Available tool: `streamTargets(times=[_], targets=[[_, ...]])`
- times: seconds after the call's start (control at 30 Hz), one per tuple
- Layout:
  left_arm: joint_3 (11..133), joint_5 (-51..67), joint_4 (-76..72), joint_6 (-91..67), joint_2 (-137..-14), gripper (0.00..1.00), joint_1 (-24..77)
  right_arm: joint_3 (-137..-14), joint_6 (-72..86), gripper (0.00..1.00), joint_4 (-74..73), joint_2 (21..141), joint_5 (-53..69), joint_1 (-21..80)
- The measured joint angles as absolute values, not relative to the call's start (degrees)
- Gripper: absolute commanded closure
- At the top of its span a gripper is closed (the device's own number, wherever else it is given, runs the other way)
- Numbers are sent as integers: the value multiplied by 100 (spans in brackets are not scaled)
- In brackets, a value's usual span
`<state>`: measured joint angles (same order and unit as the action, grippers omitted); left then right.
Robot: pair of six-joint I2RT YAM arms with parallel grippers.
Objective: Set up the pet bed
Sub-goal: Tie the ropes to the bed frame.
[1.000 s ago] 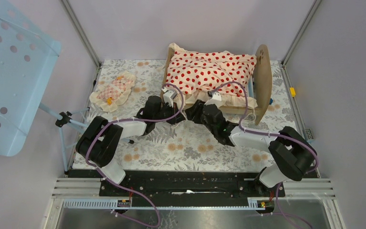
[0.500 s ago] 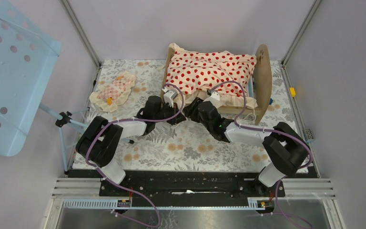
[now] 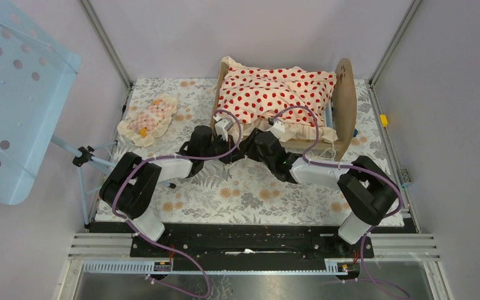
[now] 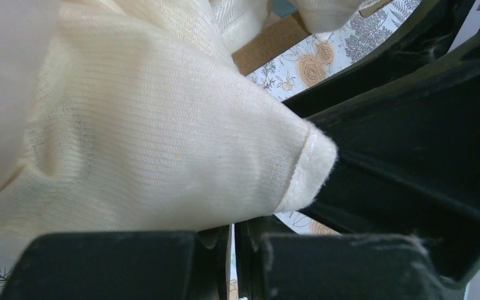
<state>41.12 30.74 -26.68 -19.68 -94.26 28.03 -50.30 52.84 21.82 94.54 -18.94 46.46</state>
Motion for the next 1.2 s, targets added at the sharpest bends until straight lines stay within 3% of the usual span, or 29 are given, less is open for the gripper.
streamTargets(times=[0.4,0.67,0.83,1.2], targets=[[4182,3103,-2641,-1957,-9498,100,2808,-5041,5286,52,2215,9500,-1640,4633],[4204,3103,-2687,-2073,-9577,100,2808,-5033,5406,66,2298,9500,-1509,4611],[4204,3105,-2711,-2104,-9577,100,2808,-5015,5483,68,2342,9500,-1483,4611],[4198,3111,-2803,-2147,-9577,100,2808,-4993,5655,92,2344,9500,-1496,4611]])
